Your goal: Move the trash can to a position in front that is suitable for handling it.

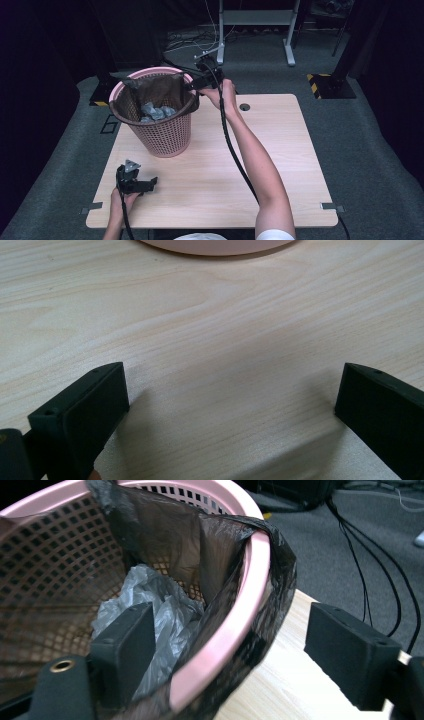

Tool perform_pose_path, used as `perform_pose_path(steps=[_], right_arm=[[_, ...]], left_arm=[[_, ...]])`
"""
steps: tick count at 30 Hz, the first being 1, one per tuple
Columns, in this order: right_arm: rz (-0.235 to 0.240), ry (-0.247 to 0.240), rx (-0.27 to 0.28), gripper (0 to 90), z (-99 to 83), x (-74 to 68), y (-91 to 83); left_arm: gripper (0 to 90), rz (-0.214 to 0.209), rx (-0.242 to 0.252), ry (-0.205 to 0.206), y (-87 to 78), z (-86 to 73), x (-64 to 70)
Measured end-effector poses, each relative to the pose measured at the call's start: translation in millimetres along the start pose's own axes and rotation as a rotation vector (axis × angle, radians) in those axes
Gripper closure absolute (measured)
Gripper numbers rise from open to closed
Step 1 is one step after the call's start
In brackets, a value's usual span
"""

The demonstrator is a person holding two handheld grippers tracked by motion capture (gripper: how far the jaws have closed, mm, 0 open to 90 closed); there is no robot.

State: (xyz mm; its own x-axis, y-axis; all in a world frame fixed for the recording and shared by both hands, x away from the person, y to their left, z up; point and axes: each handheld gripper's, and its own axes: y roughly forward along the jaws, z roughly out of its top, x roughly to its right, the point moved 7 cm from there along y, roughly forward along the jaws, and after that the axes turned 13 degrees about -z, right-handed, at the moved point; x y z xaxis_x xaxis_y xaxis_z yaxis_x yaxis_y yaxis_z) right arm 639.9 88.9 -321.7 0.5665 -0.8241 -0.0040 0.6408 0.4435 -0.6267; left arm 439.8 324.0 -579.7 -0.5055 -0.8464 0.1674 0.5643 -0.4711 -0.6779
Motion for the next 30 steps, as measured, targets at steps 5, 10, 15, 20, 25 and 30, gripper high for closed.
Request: perform_pose_path(steps=[5,10,15,20,25,30], right_arm=[[0.032,0.065,-0.045,27.0,2.2,-4.0,13.7],[-0.021,0.033,-0.090,35.6,-2.3,-7.9,25.2],[-0.070,0.010,-0.118,53.5,-5.0,-12.2,30.1],[-0.144,0.010,-0.108,64.3,-5.1,-9.7,29.6],[-0.157,0.015,-0.110,65.5,-5.6,-7.7,28.3],[-0.173,0.015,-0.108,66.1,-7.4,-4.1,25.8]], left_arm=[[0.4,-0.002,0.001,-0.002,0.1,0.0,0.3],[0.4,0.002,0.000,0.000,-0.1,0.0,0.1],[0.4,0.003,0.002,0.002,0.0,0.0,0.5],[0.5,0.007,0.002,0.004,-0.3,-0.1,0.5],[0.5,0.009,-0.001,0.008,-0.7,-0.3,0.3],[0.4,0.009,-0.004,0.010,-0.9,-0.4,0.2]])
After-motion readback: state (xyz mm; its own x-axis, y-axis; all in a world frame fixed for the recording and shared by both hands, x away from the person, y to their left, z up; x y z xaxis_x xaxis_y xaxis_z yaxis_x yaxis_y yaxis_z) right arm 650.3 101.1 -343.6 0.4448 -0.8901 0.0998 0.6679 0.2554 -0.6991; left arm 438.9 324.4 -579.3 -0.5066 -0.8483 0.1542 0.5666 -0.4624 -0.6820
